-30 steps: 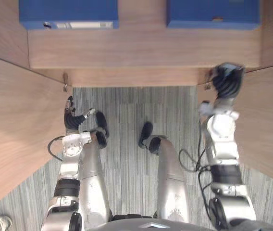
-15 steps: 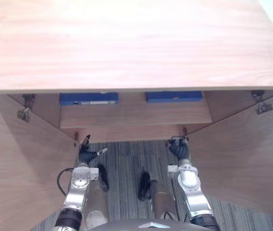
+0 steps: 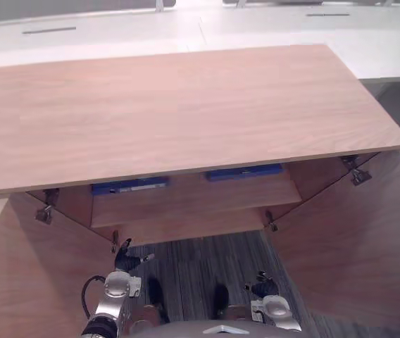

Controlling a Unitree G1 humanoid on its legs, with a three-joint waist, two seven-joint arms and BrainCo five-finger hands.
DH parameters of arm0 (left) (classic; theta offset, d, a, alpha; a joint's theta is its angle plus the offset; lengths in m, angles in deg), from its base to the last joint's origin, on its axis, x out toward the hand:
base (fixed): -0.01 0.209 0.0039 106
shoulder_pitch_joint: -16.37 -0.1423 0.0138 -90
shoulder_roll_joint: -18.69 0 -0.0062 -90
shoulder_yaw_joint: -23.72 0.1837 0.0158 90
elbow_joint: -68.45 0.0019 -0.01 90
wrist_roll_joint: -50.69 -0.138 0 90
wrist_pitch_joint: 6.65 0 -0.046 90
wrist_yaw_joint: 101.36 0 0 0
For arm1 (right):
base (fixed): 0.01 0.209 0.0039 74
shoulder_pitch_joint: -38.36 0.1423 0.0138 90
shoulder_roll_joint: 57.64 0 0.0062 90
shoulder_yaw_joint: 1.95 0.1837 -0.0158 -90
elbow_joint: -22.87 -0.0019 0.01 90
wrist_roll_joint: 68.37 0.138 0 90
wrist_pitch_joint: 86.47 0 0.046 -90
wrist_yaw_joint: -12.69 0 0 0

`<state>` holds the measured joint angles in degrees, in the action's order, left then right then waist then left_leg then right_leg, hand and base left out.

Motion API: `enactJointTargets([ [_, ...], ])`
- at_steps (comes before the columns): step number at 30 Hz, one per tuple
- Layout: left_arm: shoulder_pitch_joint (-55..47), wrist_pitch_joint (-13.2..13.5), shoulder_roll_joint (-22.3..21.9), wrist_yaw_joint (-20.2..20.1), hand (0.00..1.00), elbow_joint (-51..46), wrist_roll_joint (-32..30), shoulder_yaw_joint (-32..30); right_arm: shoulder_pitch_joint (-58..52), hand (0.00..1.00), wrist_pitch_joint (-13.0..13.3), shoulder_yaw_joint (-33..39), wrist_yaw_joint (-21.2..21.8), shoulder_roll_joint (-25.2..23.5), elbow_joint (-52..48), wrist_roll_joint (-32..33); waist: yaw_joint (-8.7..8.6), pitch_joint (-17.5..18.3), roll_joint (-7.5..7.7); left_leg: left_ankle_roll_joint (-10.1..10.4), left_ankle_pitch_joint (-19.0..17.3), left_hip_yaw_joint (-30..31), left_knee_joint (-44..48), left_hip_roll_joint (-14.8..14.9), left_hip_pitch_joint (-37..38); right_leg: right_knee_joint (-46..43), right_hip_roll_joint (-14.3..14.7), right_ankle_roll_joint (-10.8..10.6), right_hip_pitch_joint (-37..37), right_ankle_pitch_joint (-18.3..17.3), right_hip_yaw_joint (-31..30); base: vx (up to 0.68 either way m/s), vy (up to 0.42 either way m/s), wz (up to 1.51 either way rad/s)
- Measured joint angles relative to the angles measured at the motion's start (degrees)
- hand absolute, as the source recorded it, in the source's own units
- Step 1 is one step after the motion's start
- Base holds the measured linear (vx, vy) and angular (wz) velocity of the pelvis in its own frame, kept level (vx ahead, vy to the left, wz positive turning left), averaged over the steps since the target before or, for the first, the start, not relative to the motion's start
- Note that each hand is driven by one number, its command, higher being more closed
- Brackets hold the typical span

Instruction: Walk over to the cabinet, pick up the folder, carry it to the office cabinet, place the folder inside the office cabinet, then close the office cabinet door

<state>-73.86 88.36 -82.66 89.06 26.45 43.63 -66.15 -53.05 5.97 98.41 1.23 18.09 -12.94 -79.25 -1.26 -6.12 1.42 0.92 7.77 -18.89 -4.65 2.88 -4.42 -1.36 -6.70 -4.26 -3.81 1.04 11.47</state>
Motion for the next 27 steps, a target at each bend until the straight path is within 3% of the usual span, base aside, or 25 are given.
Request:
enactJointTargets([
  [7,-0.57,-0.85,-0.08,-0.01,0.00,5.51,0.02,-0.09,0.02,0.00,-0.49,3.81,-0.11,-0.20,2.64,3.25,-0.23,0.54,0.06,0.32,-0.78,0.51,-0.38,-0.88,1.66,0.94,-0.30,-0.22,1.76,-0.44,-2.00,-0.03,0.057,0.01],
  [13,-1.32,-1.27,-0.49,-0.02,0.00,7.78,0.02,-0.08,-0.10,0.00,-1.44,6.51,-0.43,-0.29,4.09,6.06,-0.36,2.51,-0.41,-0.76,-1.62,1.69,-0.38,-2.34,1.65,1.46,-0.94,-0.47,2.09,-0.61,-3.76,0.02,0.055,0.04],
  [27,-2.03,-1.34,-0.70,0.62,0.00,6.50,0.16,-0.01,-0.28,0.00,-1.34,10.60,-1.79,-0.82,5.27,11.69,-1.07,3.28,-0.16,-0.89,-4.03,1.63,-0.37,-4.19,6.15,2.81,-2.07,-0.04,7.25,-1.05,-5.06,0.06,0.025,0.00],
])
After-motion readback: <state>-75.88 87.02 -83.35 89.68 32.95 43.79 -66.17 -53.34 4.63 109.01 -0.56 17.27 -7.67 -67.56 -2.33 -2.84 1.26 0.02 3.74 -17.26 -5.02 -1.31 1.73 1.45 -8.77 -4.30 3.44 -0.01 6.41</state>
